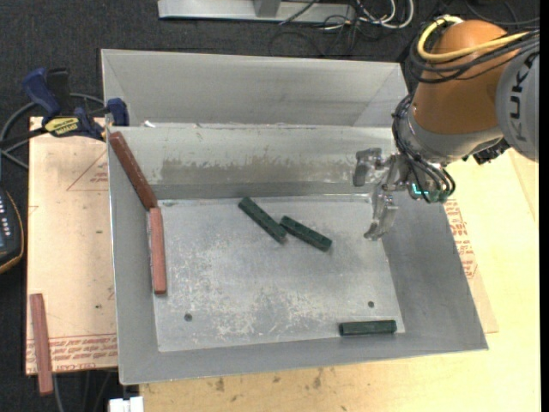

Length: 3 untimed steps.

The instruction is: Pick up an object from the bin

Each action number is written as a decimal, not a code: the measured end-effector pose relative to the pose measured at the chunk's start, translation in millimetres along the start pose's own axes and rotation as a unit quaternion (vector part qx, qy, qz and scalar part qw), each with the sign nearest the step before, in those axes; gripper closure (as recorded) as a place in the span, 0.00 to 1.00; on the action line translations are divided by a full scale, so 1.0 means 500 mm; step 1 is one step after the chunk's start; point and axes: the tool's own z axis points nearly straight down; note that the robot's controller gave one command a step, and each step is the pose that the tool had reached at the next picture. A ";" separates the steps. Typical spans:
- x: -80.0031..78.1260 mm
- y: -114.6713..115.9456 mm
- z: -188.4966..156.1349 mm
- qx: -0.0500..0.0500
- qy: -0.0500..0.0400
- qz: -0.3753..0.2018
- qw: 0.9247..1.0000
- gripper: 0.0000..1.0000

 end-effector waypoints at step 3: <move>-0.040 0.226 0.273 0.000 -0.002 -0.149 0.989 1.00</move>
Offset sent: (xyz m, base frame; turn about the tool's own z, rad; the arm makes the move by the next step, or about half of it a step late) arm -0.0474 0.0290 -0.1453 -0.2622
